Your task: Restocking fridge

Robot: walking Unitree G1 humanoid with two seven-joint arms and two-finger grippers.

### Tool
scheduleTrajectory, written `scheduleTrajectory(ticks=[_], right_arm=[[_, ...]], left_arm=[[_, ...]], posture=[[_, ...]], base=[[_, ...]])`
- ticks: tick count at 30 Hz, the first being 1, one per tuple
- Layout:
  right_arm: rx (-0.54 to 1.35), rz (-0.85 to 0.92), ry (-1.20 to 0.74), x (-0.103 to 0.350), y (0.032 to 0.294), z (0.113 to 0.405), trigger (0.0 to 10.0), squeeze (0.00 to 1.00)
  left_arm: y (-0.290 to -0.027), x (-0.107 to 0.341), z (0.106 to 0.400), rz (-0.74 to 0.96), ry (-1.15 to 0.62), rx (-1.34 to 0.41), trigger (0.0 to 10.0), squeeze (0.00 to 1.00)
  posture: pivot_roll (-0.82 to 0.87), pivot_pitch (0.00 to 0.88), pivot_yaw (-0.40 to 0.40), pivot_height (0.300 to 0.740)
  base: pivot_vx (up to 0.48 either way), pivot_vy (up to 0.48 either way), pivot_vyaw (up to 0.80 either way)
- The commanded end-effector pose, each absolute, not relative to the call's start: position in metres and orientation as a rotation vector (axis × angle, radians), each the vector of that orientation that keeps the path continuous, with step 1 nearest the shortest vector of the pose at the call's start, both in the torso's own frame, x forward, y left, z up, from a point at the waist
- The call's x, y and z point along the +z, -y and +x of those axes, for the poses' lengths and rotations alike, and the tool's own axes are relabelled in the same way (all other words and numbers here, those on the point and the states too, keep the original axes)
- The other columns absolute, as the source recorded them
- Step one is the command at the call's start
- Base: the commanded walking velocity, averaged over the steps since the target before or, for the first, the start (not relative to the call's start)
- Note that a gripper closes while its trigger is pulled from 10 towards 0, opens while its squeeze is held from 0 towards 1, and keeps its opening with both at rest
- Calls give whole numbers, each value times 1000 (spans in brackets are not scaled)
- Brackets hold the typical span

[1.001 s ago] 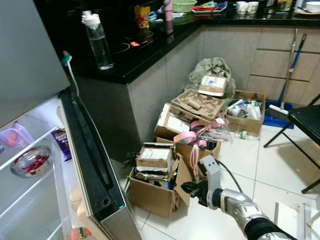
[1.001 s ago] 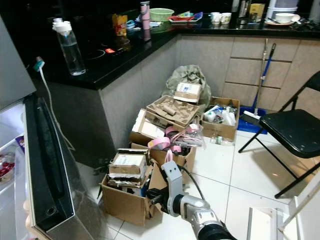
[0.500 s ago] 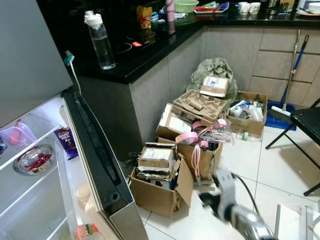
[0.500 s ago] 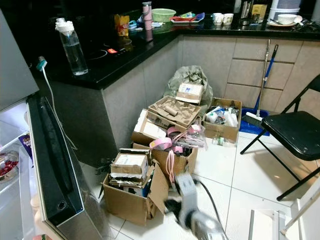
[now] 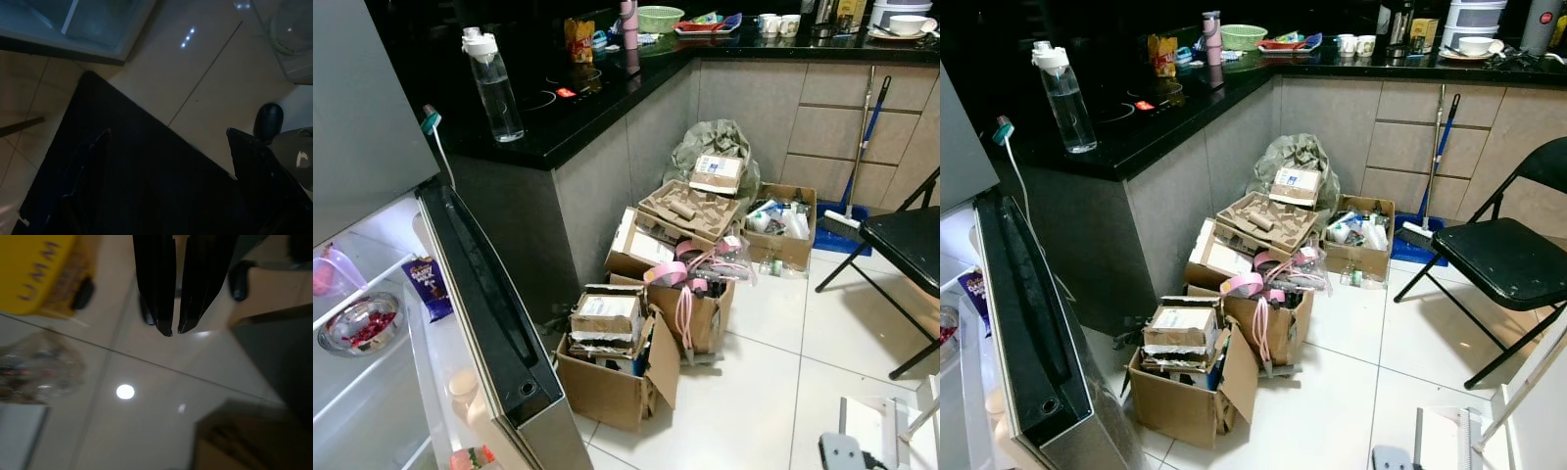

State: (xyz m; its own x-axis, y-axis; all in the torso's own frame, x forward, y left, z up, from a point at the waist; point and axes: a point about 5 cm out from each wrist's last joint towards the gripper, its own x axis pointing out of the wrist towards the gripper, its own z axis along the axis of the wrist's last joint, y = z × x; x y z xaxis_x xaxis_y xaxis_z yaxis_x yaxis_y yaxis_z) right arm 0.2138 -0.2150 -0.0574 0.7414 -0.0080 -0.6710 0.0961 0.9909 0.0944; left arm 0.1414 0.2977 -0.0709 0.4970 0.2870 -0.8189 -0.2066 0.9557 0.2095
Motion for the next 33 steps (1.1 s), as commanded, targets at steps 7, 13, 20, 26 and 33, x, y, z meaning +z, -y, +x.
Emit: scheduleTrajectory(ticks=[7, 13, 20, 26, 33], right_arm=[[-58, 109, -714, -56, 212, 216, 10000, 0], [-38, 107, -691, -52, 207, 224, 10000, 0], [-39, 103, -678, -50, 207, 227, 10000, 0], [-47, 102, -673, -48, 209, 229, 10000, 0], [-54, 104, -670, -48, 210, 229, 10000, 0]], left_arm=[[-289, -78, 134, 95, -1040, 284, 10000, 0], [-278, -81, 137, 97, -1047, 238, 10000, 0], [-272, -82, 141, 94, -1054, 210, 10000, 0], [-270, -81, 146, 86, -1047, 197, 10000, 0], [-269, -79, 151, 87, -1043, 182, 10000, 0]], posture=[[-56, 120, 75, 734], [-52, 124, 78, 734], [-52, 124, 78, 734], [-57, 127, 84, 734], [-59, 128, 87, 734]], base=[[0, 0, 800], [0, 0, 800], [0, 0, 800], [0, 0, 800], [0, 0, 800]])
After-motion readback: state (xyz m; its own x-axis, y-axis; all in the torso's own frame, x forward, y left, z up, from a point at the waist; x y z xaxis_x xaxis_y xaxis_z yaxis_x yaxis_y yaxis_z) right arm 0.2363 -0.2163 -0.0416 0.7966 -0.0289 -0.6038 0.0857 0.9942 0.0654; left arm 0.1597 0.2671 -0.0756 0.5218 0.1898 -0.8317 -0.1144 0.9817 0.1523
